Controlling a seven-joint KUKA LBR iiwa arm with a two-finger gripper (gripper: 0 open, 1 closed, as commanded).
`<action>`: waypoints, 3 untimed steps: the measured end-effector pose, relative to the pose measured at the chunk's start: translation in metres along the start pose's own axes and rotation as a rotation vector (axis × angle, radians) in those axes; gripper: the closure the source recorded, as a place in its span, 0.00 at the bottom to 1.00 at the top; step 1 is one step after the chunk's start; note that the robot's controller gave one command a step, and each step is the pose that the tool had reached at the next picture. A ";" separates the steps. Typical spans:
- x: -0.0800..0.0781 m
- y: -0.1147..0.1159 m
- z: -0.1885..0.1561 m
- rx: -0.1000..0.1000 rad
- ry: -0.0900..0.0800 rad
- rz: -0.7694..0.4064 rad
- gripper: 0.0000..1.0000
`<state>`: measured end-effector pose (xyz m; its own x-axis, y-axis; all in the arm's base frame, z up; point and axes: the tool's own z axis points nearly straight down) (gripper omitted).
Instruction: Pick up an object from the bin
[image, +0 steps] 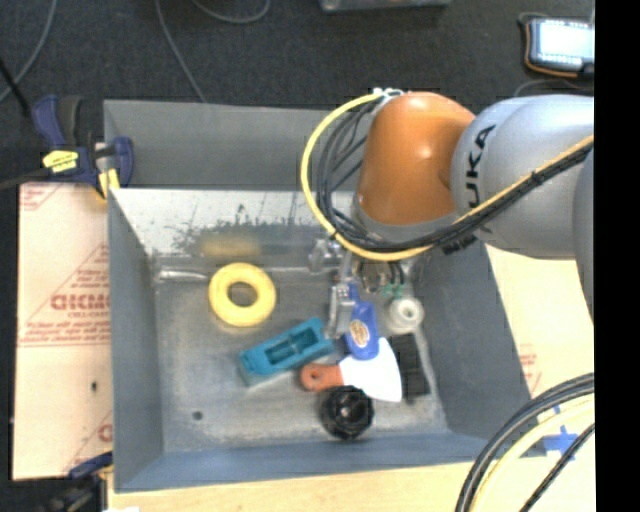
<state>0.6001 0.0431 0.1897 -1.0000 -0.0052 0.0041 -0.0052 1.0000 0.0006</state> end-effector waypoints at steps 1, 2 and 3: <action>-0.001 0.000 -0.005 -0.001 -0.008 0.000 0.00; 0.009 0.006 0.053 0.001 -0.010 -0.070 0.00; 0.014 0.007 0.075 0.001 -0.002 -0.097 0.00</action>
Offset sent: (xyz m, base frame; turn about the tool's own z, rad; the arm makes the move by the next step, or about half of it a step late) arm -0.0238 0.0168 -0.1197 -0.1571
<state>0.5859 0.0503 0.1149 -0.9948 -0.1021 0.0016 -0.1021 0.9948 -0.0002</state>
